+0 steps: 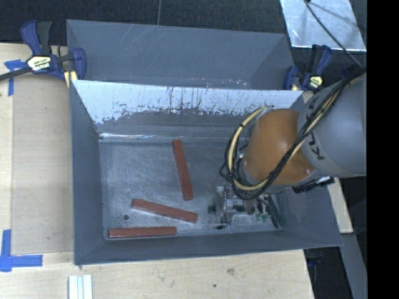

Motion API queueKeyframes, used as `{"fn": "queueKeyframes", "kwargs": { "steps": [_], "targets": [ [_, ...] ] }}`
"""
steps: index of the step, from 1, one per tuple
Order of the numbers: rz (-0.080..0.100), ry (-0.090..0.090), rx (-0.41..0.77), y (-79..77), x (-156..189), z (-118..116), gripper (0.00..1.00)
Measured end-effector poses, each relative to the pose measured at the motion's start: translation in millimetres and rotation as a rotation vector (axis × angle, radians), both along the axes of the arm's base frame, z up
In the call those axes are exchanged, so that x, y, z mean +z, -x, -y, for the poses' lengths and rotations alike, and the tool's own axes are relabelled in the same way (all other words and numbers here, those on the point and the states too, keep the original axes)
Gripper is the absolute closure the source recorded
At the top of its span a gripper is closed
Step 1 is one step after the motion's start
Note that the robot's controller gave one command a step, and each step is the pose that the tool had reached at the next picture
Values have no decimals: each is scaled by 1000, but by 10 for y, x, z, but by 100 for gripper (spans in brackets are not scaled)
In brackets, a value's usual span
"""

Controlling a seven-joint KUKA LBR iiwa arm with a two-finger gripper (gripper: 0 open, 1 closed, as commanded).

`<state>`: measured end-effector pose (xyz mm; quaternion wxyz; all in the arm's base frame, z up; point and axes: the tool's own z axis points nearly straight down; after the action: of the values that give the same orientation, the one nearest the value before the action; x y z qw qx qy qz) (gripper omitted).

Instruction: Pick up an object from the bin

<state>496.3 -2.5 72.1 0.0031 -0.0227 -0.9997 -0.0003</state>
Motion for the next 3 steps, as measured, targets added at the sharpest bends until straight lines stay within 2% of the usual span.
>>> {"fn": "queueKeyframes", "kwargs": {
  "steps": [1, 2, 3],
  "targets": [
    [13, 1, 0, -29, -6, 4, 0],
    [0, 0, 0, 1, -2, -1, 100],
    [17, 1, -15, -72, 1146, 1, 100]
  ]
}}
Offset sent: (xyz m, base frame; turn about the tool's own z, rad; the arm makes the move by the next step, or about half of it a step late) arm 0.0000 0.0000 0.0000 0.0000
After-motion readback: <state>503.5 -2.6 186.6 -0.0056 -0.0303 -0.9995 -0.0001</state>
